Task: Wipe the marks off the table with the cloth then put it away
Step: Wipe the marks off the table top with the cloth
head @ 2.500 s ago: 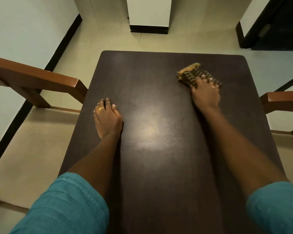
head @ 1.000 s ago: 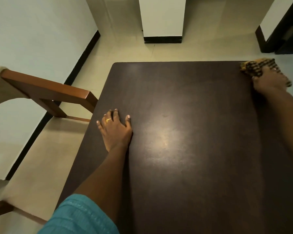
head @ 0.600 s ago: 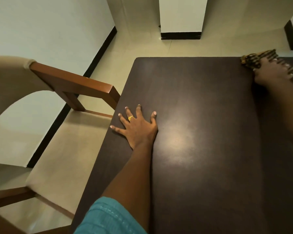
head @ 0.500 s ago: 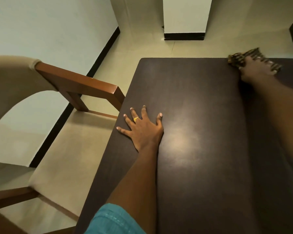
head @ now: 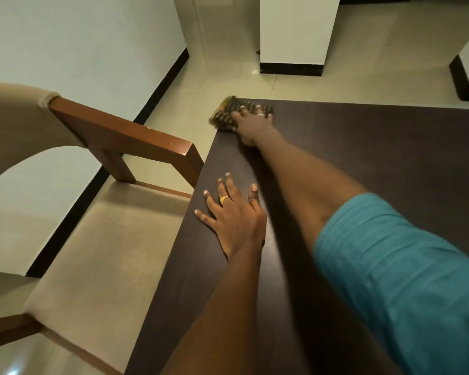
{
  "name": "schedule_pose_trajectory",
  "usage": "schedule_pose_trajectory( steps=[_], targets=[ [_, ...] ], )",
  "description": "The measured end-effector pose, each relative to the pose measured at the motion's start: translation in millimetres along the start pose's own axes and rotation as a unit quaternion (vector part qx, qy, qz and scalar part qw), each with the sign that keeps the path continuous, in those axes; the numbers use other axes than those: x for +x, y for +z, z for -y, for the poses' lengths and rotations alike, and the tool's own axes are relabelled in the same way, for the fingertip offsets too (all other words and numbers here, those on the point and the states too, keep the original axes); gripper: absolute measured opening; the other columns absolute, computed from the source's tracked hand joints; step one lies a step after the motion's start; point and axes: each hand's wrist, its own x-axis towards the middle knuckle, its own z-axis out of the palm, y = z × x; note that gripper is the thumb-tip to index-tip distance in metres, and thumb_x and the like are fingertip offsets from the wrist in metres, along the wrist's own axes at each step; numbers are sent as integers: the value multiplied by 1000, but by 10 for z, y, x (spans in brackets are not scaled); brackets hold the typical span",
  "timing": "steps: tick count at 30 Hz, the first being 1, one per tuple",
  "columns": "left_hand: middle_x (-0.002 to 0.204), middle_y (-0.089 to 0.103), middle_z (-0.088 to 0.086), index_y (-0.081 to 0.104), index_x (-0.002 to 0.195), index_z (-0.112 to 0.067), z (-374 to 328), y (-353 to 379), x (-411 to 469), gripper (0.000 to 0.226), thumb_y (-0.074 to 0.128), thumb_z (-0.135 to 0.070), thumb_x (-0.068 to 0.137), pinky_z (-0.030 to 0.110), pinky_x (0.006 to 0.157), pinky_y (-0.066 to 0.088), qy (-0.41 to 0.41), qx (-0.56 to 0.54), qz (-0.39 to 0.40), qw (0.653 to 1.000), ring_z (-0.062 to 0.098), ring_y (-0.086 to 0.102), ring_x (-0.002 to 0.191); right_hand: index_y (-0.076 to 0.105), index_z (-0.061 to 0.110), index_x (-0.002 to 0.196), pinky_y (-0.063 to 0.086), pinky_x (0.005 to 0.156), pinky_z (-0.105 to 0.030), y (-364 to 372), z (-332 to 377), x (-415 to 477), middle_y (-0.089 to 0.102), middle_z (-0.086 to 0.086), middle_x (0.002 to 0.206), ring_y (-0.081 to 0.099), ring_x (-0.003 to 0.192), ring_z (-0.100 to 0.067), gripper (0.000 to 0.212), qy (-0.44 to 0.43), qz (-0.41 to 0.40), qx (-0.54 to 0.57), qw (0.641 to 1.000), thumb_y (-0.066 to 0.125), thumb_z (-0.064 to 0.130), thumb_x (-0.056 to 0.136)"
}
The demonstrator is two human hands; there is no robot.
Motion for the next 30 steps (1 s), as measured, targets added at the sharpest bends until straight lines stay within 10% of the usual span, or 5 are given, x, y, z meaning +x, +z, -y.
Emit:
schedule_pose_trajectory(
  steps=[12, 30],
  targets=[
    [156, 20, 8, 15, 147, -14, 5, -45, -49, 66, 14, -53, 93, 54, 116, 1, -11, -15, -21, 1000, 26, 10, 145, 19, 31, 150, 6, 117, -57, 64, 236, -104, 8, 4, 161, 0, 148, -29, 52, -99, 33, 19, 994, 34, 38, 101],
    [156, 23, 6, 33, 142, -19, 24, -80, -21, 63, 18, -55, 93, 57, 115, -1, 2, 8, -5, 1000, 28, 10, 146, 30, 31, 144, 2, 112, -66, -213, -1312, -599, 13, 4, 160, 4, 147, -33, 43, 177, -94, 86, 976, 32, 29, 101]
  ],
)
